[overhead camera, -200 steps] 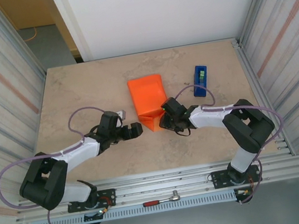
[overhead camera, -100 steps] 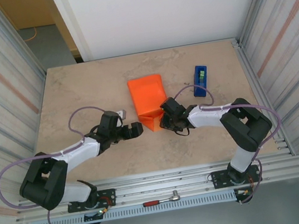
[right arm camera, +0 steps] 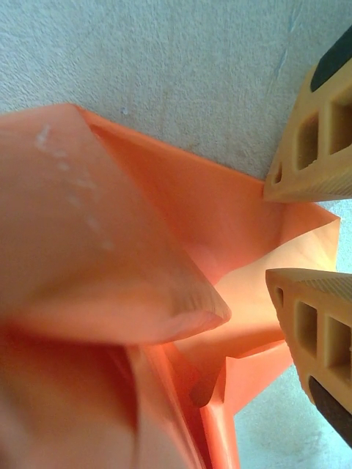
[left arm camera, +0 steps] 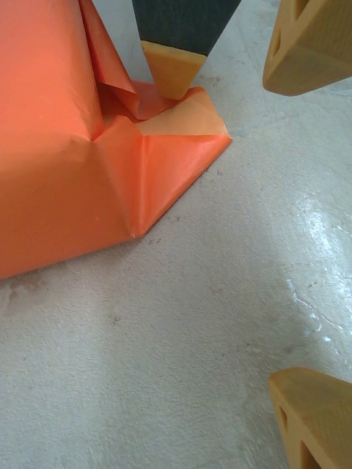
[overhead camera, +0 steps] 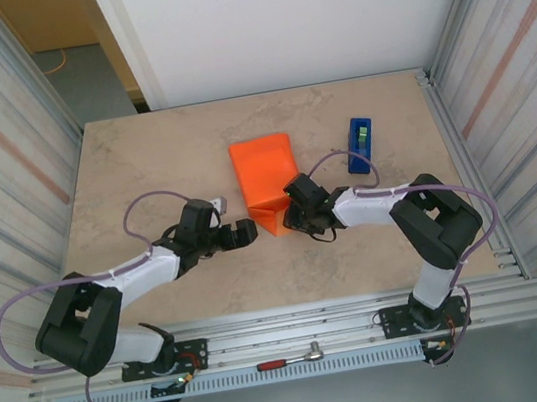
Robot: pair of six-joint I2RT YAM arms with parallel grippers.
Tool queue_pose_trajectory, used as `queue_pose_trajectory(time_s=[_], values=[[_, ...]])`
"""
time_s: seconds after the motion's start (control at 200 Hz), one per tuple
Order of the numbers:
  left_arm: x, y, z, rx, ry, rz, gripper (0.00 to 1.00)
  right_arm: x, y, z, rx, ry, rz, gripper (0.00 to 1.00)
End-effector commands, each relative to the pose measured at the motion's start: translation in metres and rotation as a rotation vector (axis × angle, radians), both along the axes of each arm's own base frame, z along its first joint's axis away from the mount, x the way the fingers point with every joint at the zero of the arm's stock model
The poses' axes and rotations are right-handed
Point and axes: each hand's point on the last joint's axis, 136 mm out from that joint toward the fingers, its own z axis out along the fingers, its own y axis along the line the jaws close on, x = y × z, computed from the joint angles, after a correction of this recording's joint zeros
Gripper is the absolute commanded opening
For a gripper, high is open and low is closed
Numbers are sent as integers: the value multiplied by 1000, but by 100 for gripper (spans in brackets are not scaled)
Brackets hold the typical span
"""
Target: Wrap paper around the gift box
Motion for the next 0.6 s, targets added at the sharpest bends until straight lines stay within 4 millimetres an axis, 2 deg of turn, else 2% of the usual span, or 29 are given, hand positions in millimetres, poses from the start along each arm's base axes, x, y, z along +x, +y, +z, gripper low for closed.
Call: queue_pose_trajectory(time_s=[0.0,0.596], values=[[8,-8,11,-22,-33,-14,96,-3,-5,4,-20,-6,-32,30],[12,-12,11,-20,-37,-25,96,-23,-10,-3,-76,14,-51,30]])
